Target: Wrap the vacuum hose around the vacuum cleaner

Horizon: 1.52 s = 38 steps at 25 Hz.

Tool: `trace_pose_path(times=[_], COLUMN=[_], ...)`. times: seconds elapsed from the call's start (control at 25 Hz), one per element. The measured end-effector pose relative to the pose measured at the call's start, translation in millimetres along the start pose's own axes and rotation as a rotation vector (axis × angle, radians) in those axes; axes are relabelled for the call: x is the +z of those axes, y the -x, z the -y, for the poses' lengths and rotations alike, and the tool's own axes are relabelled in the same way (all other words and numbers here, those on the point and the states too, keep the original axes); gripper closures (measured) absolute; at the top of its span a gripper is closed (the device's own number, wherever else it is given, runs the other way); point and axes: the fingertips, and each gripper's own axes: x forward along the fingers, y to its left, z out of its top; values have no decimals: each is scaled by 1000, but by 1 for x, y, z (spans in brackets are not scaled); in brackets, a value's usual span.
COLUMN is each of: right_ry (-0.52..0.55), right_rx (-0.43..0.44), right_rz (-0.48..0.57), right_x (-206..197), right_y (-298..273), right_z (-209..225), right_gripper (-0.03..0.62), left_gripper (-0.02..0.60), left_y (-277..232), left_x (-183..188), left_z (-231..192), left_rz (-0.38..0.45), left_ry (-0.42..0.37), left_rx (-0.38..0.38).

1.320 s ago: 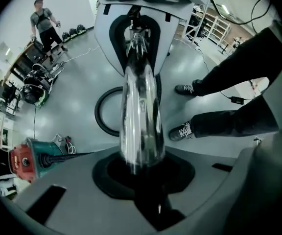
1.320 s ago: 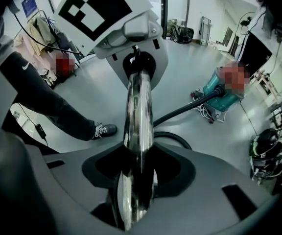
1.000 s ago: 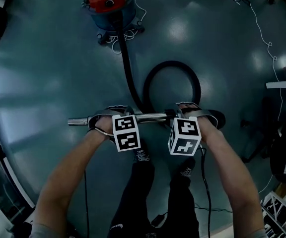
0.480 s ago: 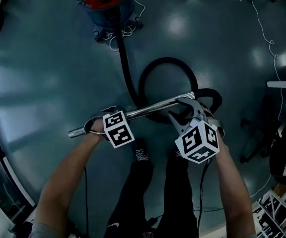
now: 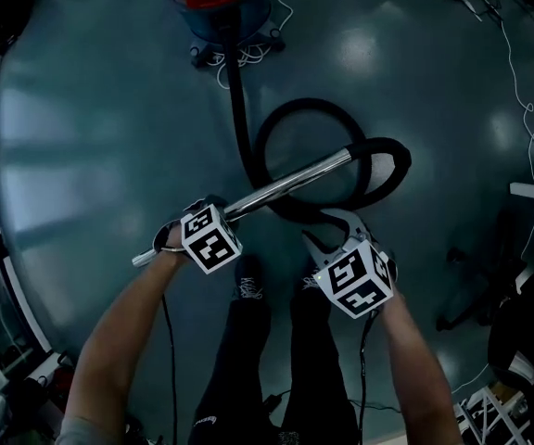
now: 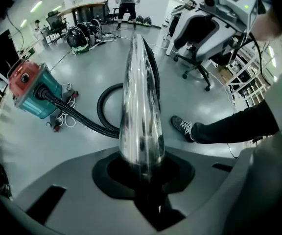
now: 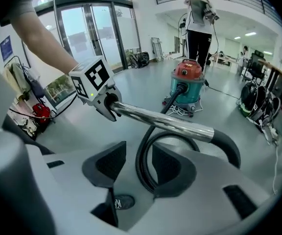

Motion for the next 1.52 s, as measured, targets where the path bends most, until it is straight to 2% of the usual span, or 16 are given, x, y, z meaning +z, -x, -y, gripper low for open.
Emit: trace_pose_path(times=[0.28, 0.64, 0.84, 1.04, 1.16, 1.2, 1.28, 1.4, 1.52], right_ry=[-21, -134, -222, -350, -457, -490, -551, -609, -622], right_rx=[60, 164, 166, 126, 107, 115, 136, 189, 269], right_rz=[-5, -20, -39, -21, -17, -10, 8, 20, 17], right_x=[-32, -53, -66, -78, -89, -91, -95, -101, -106], right_y=[1, -29, -54, -84, -106, -115, -134, -163, -192], right_z=[22, 18, 19, 27, 26, 25, 23, 14, -1], right_gripper=[428, 428, 428, 427, 416, 362, 314, 301, 290], left_gripper=[485, 485, 485, 485, 485, 485, 485, 485, 485], left_y=[-27, -60, -91, -122, -140, -144, -154, -169, -184], left_x=[43, 97, 108, 115, 119, 122, 127, 136, 141], left_z=[6, 4, -7, -33, -48, -54, -67, -80, -91], left_rz=[68, 190, 263, 338, 384, 399, 423, 456, 487], left_ry=[250, 477, 622, 780, 839, 850, 866, 878, 907], left_rx=[-67, -132, -179, -176, -182, -180, -170, -160, -152])
